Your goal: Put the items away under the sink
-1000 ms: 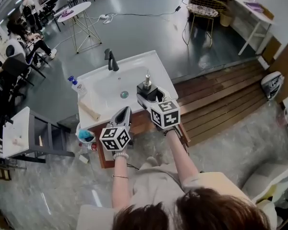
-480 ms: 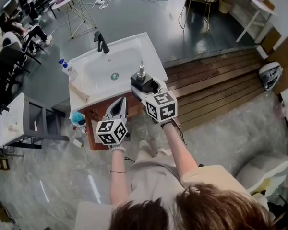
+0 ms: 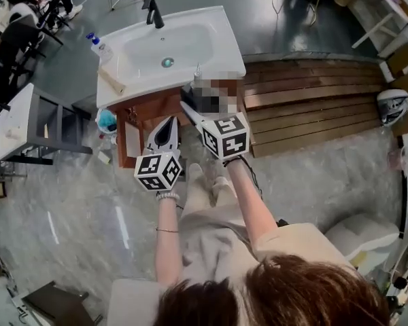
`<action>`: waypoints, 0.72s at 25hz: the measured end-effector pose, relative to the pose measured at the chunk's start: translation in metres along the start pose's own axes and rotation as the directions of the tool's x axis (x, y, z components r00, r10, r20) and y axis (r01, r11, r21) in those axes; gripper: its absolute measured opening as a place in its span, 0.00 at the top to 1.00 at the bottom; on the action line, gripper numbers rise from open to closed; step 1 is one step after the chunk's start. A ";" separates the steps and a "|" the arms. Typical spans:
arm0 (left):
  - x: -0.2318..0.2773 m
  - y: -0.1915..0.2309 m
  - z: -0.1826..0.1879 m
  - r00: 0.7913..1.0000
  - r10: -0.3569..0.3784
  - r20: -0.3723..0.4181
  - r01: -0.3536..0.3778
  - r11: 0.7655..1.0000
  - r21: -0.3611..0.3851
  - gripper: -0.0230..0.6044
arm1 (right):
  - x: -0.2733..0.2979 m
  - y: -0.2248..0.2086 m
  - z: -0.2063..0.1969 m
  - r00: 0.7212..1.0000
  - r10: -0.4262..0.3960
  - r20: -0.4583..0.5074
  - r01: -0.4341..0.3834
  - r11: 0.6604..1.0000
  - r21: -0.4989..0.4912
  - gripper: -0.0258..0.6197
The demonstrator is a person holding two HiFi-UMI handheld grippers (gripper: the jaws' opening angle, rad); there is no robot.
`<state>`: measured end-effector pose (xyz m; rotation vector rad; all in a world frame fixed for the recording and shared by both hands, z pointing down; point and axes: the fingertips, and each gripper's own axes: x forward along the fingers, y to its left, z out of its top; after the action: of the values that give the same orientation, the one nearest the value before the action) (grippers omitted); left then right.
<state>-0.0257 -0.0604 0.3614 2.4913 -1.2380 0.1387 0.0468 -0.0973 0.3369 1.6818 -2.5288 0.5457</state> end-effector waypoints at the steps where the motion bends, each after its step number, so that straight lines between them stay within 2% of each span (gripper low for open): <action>1: -0.007 0.003 -0.002 1.000 0.009 0.004 -0.009 1.000 -0.009 0.96 | 0.001 0.005 -0.003 1.000 0.008 -0.005 -0.008 1.000 -0.001 0.46; 10: -0.020 0.033 -0.010 1.000 0.028 0.000 -0.028 1.000 -0.006 0.96 | 0.018 0.023 -0.005 1.000 0.029 0.008 -0.028 0.999 -0.023 0.46; 18: 0.001 0.046 -0.027 0.997 -0.049 -0.053 0.052 0.997 0.056 0.96 | 0.041 0.019 -0.018 0.999 0.034 0.014 -0.033 0.998 -0.044 0.46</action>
<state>-0.0592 -0.0765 0.3992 2.5488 -1.1654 0.2273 0.0107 -0.1211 0.3583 1.6376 -2.5638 0.4792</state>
